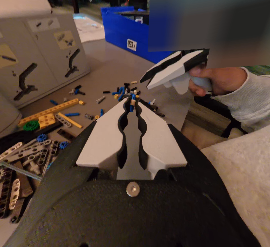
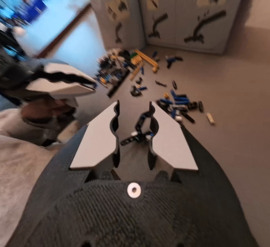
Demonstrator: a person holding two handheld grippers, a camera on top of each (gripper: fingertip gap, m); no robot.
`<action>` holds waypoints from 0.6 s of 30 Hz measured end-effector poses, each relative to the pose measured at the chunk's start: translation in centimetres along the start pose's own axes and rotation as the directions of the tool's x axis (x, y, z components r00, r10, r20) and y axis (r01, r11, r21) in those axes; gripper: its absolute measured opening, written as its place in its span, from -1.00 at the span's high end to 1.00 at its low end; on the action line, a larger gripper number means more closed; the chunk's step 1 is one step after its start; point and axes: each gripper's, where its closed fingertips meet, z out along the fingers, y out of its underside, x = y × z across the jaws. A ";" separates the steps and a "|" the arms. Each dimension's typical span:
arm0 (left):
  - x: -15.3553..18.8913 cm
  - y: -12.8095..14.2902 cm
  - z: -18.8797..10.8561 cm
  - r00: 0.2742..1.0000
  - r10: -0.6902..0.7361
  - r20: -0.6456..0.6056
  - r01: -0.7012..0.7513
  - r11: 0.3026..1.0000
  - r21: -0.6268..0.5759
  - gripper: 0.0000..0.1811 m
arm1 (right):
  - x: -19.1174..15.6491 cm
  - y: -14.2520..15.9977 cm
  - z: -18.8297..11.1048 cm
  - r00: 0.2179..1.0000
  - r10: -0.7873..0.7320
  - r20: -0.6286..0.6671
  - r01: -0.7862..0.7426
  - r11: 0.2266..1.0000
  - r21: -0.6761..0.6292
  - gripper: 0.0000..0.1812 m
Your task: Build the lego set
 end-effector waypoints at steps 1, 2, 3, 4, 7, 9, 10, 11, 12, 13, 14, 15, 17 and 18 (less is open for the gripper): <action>0.5 -0.3 -0.1 1.000 0.021 -0.013 -0.021 1.000 0.018 0.94 | -1.3 -1.1 -0.4 0.998 0.012 0.066 -0.016 0.998 0.063 0.61; 1.1 -0.5 -0.1 0.998 0.043 -0.037 -0.042 0.999 0.033 0.95 | -2.8 -1.9 -0.7 0.988 0.027 0.150 -0.044 0.993 0.111 0.66; 1.5 -0.6 -0.1 0.997 0.060 -0.048 -0.058 0.997 0.043 0.94 | -4.3 -2.4 -0.8 0.970 0.052 0.239 -0.085 0.988 0.131 0.70; 1.8 -0.7 0.0 0.996 0.077 -0.053 -0.074 0.996 0.054 0.95 | -5.3 -2.5 -0.7 0.947 0.088 0.309 -0.131 0.984 0.122 0.69; 2.6 -0.9 -0.1 0.991 0.117 -0.069 -0.111 0.990 0.081 0.95 | -6.9 -1.8 0.1 0.881 0.185 0.436 -0.228 0.973 0.047 0.68; 3.0 -1.1 -0.3 0.987 0.135 -0.082 -0.127 0.987 0.097 0.95 | -7.3 -1.5 0.2 0.841 0.238 0.486 -0.282 0.959 0.019 0.77; 3.0 -1.2 -0.4 0.988 0.138 -0.072 -0.131 0.986 0.104 0.95 | -7.4 -1.4 0.2 0.823 0.258 0.505 -0.302 0.953 0.004 0.87; 3.1 -1.3 -0.5 0.986 0.144 -0.079 -0.134 0.985 0.112 0.95 | -7.6 -1.4 0.2 0.806 0.273 0.526 -0.318 0.948 -0.005 0.93; 3.2 -1.3 -0.6 0.986 0.144 -0.089 -0.133 0.984 0.115 0.95 | -7.7 -1.4 0.1 0.788 0.287 0.545 -0.334 0.943 -0.014 0.95; 3.3 -1.3 -0.6 0.985 0.144 -0.093 -0.133 0.984 0.117 0.95 | -7.9 -1.4 0.0 0.770 0.301 0.562 -0.348 0.937 -0.025 0.97; 3.4 -1.3 -0.7 0.984 0.146 -0.101 -0.134 0.983 0.122 0.95 | -8.0 -1.3 0.0 0.758 0.310 0.573 -0.357 0.933 -0.032 0.97; 3.5 -1.3 -0.7 0.983 0.149 -0.106 -0.135 0.983 0.123 0.95 | -8.1 -1.2 0.0 0.750 0.318 0.580 -0.363 0.931 -0.040 0.96; 3.5 -1.1 -0.7 0.983 0.148 -0.110 -0.136 0.984 0.112 0.94 | -8.2 -1.1 0.0 0.738 0.329 0.590 -0.371 0.927 -0.052 0.92; 3.6 -1.0 -0.7 0.982 0.154 -0.110 -0.141 0.984 0.112 0.95 | -8.2 -1.1 0.0 0.733 0.334 0.593 -0.373 0.926 -0.059 0.92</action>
